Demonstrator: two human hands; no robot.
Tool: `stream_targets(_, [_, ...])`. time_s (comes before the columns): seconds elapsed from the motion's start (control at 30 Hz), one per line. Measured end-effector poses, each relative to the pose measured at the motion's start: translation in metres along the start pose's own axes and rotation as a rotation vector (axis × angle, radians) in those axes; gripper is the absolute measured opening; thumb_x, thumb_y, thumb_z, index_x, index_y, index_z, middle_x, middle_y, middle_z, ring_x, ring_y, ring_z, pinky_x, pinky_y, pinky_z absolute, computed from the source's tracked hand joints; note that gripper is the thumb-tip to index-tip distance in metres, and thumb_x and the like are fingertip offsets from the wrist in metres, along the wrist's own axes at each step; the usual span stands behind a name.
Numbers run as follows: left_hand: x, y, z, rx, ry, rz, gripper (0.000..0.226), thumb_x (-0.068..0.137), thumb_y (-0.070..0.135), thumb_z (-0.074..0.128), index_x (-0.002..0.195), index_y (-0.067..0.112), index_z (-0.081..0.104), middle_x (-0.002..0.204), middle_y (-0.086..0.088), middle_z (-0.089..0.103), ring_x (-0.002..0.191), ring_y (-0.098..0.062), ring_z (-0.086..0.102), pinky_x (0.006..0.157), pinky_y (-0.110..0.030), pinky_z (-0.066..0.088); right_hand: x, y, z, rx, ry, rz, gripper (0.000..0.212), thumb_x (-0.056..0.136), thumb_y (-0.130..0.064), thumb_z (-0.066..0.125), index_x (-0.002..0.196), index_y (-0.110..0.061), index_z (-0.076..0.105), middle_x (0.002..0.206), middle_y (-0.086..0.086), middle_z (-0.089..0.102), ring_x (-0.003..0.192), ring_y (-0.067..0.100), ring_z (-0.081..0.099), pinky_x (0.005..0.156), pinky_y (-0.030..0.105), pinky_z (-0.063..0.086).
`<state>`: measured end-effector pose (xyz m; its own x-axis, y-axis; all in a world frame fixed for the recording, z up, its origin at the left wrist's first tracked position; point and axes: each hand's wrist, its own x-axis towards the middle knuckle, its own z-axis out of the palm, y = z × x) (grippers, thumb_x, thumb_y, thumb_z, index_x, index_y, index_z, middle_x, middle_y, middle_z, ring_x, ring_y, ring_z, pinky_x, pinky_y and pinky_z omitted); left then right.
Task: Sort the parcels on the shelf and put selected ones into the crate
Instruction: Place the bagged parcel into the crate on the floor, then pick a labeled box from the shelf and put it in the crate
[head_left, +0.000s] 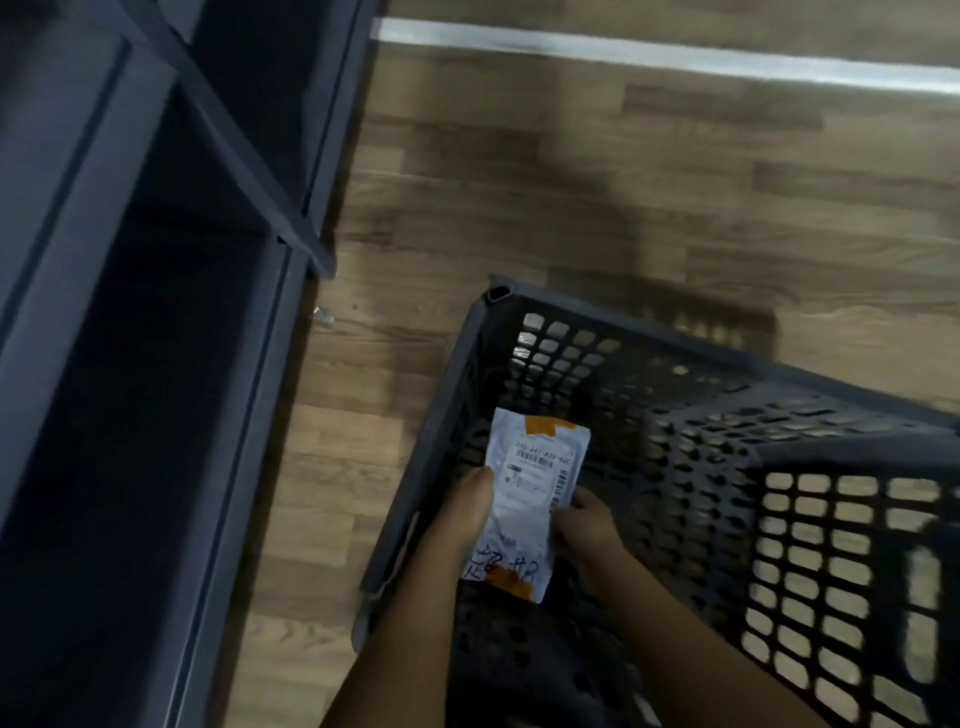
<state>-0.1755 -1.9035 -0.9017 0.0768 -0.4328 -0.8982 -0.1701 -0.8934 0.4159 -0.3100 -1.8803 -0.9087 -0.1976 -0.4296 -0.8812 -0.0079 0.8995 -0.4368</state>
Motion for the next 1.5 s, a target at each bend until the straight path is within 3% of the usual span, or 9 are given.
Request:
stream_targets(0.13, [0.035,-0.005,0.0,0.085,0.061,-0.032,0.044,0.102,0.015,0.03,0.137,-0.01,0.038,0.143,-0.028,0.039,0.114,-0.028,0.052,0.084,-0.029,0.037,0.037,0.013,0.023,-0.017,-0.038,0.004,0.021,0.083,0.002,0.063,0.1,-0.009,0.062,0.099,0.013,0.066,0.095,0.036,0.064,0.087,0.048,0.054])
stream_targets(0.4, [0.054,-0.029,-0.002,0.154,0.011,-0.13,0.049,0.101,0.028,0.029,0.145,0.008,0.033,0.148,-0.019,0.036,0.13,-0.036,0.042,0.106,-0.045,0.039,0.078,0.031,0.043,-0.324,-0.228,0.03,0.03,0.083,-0.005,0.053,0.112,-0.001,0.058,0.109,0.015,0.063,0.102,0.033,0.06,0.091,0.044,0.051])
stream_targets(0.73, [-0.029,-0.005,0.009,0.398,-0.044,0.108,0.051,0.099,0.027,0.038,0.148,0.014,0.029,0.153,-0.005,0.033,0.136,-0.022,0.037,0.11,-0.027,0.032,0.055,0.041,0.026,-0.345,-0.112,-0.017,0.052,0.072,-0.025,0.056,0.122,-0.009,0.058,0.125,0.015,0.058,0.103,0.029,0.062,0.086,0.039,0.055])
stream_targets(1.0, [-0.179,0.033,-0.012,0.506,-0.148,0.098,0.053,0.103,0.026,0.033,0.151,0.01,0.019,0.156,-0.007,0.025,0.14,-0.025,0.03,0.114,-0.032,0.027,-0.133,-0.057,-0.02,-0.188,-0.038,-0.033,0.01,0.081,-0.008,0.055,0.09,-0.007,0.051,0.096,0.015,0.06,0.091,0.031,0.061,0.073,0.038,0.051])
stream_targets(1.1, [-0.243,0.057,-0.033,0.418,-0.104,0.078,0.056,0.099,0.026,0.04,0.15,0.009,0.023,0.153,-0.008,0.029,0.139,-0.027,0.032,0.114,-0.034,0.029,-0.204,-0.094,-0.037,-0.185,-0.009,-0.019,0.019,0.087,-0.01,0.052,0.097,0.003,0.044,0.095,0.016,0.057,0.086,0.03,0.059,0.071,0.039,0.049])
stream_targets(1.13, [-0.268,0.068,-0.042,0.4,-0.08,0.09,0.058,0.096,0.029,0.042,0.149,0.01,0.026,0.151,-0.006,0.033,0.138,-0.027,0.035,0.113,-0.033,0.03,-0.222,-0.103,-0.044,-0.158,-0.017,-0.012,0.051,0.089,-0.011,0.051,0.129,0.014,0.032,0.091,0.015,0.057,0.082,0.029,0.057,0.069,0.038,0.047])
stream_targets(1.17, [-0.292,0.08,-0.049,0.382,-0.066,0.102,0.059,0.094,0.032,0.041,0.148,0.012,0.027,0.151,-0.005,0.034,0.136,-0.026,0.038,0.112,-0.032,0.032,-0.251,-0.118,-0.048,-0.161,-0.019,-0.021,0.021,0.089,-0.013,0.053,0.094,-0.014,0.033,0.087,0.015,0.058,0.077,0.028,0.056,0.067,0.037,0.047])
stream_targets(1.37, [-0.46,0.175,-0.111,0.243,0.099,0.226,0.055,0.102,0.041,0.028,0.153,0.021,0.018,0.159,-0.001,0.019,0.144,-0.021,0.024,0.113,-0.031,0.026,-0.426,-0.23,-0.046,-0.159,-0.159,-0.289,0.047,0.1,-0.027,0.045,0.142,-0.008,0.037,0.142,0.01,0.044,0.128,0.028,0.045,0.093,0.032,0.04])
stream_targets(1.5, [-0.568,0.212,-0.156,0.201,0.311,0.442,0.055,0.1,0.045,0.028,0.147,0.017,0.035,0.154,-0.002,0.033,0.142,-0.019,0.03,0.115,-0.028,0.023,-0.542,-0.302,-0.018,-0.218,-0.357,-0.548,0.041,0.099,-0.031,0.047,0.137,-0.015,0.047,0.128,0.004,0.056,0.116,0.02,0.054,0.086,0.023,0.044])
